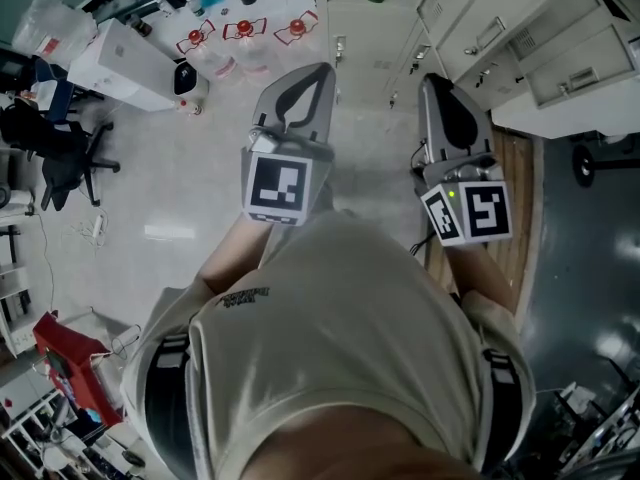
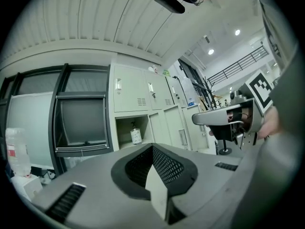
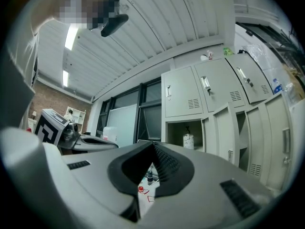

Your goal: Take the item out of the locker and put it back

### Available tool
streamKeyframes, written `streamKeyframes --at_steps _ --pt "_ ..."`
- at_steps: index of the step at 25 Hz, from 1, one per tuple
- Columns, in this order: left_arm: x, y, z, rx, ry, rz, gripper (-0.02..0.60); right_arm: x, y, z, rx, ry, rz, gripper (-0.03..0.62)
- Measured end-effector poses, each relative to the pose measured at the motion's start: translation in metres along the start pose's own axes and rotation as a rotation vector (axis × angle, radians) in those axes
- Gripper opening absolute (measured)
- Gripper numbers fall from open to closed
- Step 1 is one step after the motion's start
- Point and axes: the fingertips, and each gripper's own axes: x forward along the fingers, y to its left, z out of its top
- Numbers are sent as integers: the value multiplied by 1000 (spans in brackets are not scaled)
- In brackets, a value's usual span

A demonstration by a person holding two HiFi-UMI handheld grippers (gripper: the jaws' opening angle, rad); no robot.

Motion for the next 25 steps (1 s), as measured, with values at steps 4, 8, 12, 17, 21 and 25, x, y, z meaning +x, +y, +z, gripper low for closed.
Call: streamKeyframes --at_steps 4,8,12,17,21,25 --pt "21 14 -6 -4 -6 -13 15 23 -10 -4 -3 9 -12 3" --pt "50 33 -14 -7 -16 -20 15 52 -21 -10 -3 17 -20 3" --pt "79 54 -22 -10 -7 -30 15 86 -32 -17 1 29 -28 3" --pt "115 79 -29 -20 8 -50 15 126 -46 -24 2 37 -46 3" --pt "138 97 -31 -29 3 -76 15 154 -53 -27 2 39 -72 3" --pt "162 118 -31 -19 -5 -99 14 183 -62 -29 16 31 -95 3"
